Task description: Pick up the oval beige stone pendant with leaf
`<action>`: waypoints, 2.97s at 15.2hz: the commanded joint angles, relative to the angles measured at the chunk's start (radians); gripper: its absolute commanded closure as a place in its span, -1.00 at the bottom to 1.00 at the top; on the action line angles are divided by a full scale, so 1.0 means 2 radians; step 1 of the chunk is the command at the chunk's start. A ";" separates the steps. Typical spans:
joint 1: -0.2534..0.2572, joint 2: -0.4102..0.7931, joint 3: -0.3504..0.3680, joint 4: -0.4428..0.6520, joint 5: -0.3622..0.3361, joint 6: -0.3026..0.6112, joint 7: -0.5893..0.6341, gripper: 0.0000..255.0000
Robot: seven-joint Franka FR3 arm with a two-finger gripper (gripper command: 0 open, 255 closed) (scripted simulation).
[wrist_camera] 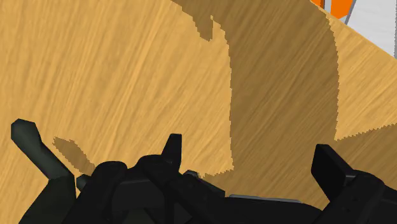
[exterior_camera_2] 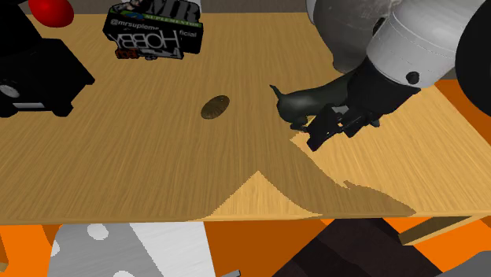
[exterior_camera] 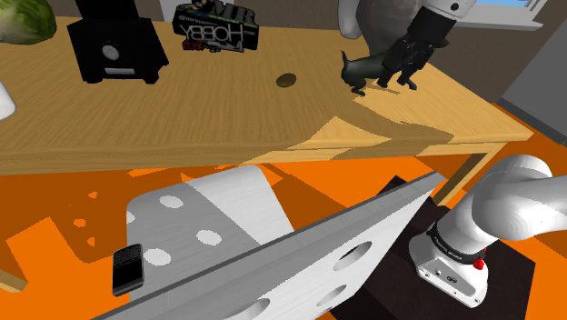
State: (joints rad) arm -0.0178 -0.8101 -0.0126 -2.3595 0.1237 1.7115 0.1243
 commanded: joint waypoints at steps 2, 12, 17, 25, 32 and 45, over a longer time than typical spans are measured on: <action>-0.002 0.021 0.011 0.014 0.003 0.004 0.019 -1.00; -0.027 0.243 0.100 0.194 -0.006 0.007 0.206 -1.00; -0.031 0.367 0.126 0.318 -0.035 -0.020 0.301 -1.00; -0.008 0.558 0.132 0.540 -0.084 -0.093 0.415 -1.00; -0.012 0.547 0.131 0.480 -0.081 -0.043 0.413 -1.00; -0.011 0.550 0.131 0.497 -0.082 -0.058 0.414 1.00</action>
State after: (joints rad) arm -0.0409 0.2847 0.2494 -1.3839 -0.0389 1.6096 0.9511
